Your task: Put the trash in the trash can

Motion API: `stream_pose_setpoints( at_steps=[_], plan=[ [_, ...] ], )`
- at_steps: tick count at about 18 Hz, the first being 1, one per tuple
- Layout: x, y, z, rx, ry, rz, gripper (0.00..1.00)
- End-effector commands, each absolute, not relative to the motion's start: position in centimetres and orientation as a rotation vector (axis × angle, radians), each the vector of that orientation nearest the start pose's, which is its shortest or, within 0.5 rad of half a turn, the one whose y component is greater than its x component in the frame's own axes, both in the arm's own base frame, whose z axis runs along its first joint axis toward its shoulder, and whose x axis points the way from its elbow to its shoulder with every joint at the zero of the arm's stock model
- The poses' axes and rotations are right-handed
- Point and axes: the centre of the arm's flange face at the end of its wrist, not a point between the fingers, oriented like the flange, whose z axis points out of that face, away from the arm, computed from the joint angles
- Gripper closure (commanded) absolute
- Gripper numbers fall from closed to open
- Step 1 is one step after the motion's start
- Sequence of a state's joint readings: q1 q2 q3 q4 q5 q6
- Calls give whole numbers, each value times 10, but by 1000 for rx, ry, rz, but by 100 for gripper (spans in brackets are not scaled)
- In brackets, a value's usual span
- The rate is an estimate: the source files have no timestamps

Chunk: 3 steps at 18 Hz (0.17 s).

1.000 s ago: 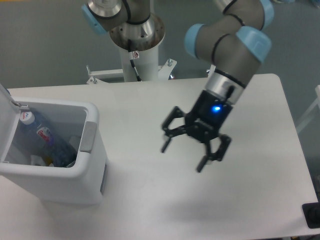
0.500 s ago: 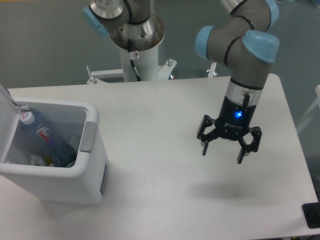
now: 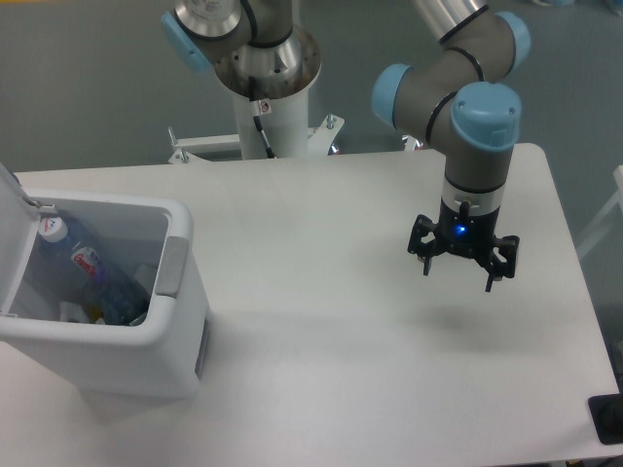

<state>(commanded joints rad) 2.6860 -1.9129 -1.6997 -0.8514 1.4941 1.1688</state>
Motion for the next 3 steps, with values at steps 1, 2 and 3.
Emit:
stream_pose_setpoints(
  at_steps=[1,2,3],
  plan=[
    [-487,396,313,-2956,102,285,0],
    [-486,395,311,-2959,102,277,0],
    [-483,393,306,-2966,99,267,0]
  ],
)
